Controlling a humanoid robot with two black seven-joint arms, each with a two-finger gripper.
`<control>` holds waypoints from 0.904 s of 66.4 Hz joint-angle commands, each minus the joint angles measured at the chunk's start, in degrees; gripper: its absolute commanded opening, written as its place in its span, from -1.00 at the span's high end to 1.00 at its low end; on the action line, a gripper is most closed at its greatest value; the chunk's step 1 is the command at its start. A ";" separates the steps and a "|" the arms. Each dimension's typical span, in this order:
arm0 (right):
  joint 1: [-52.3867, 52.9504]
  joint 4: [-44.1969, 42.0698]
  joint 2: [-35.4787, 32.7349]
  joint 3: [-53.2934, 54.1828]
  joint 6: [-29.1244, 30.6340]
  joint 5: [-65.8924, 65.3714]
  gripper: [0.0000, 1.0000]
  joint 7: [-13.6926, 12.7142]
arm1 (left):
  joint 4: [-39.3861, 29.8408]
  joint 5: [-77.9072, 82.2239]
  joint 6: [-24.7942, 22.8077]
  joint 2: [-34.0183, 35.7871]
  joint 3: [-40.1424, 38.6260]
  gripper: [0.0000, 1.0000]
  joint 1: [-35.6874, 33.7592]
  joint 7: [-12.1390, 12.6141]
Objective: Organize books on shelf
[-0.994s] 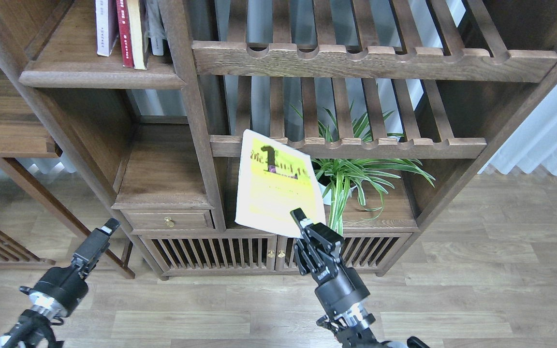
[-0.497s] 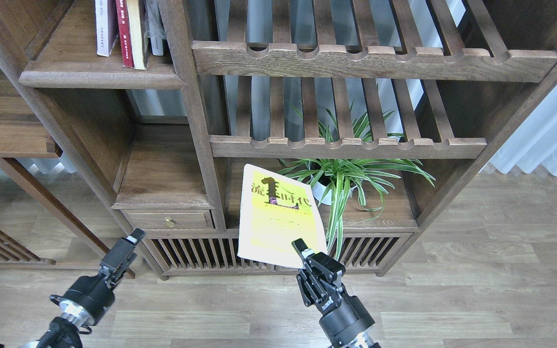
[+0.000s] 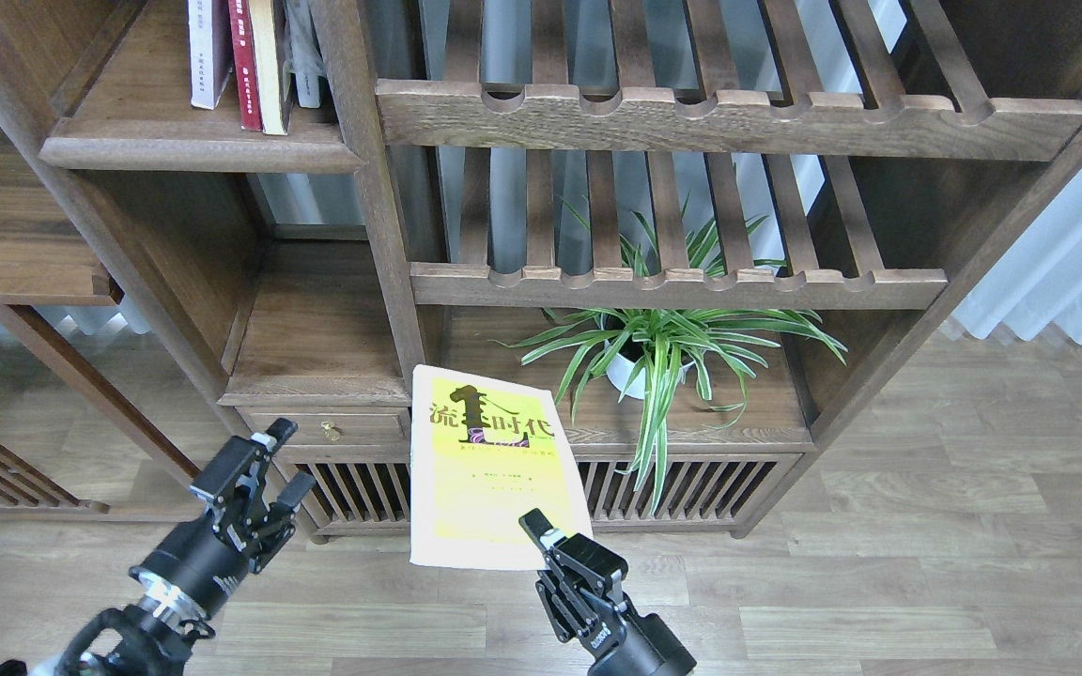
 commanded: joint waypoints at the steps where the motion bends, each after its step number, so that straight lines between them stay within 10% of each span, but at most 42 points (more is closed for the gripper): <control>1: 0.20 -0.56 -0.18 -0.19 0.00 -0.02 0.89 -2.85 | -0.59 -2.89 0.01 2.33 2.61 -0.99 -2.21 0.05; 23: 1.78 -0.74 -0.97 -1.60 0.00 -0.02 0.88 -13.93 | -7.00 -11.60 0.01 14.02 16.76 -0.97 -8.02 0.49; 60: 4.77 -2.94 -0.36 -4.15 0.00 -0.02 0.85 -14.90 | -9.90 -11.60 0.01 17.63 24.59 -0.89 -8.10 2.34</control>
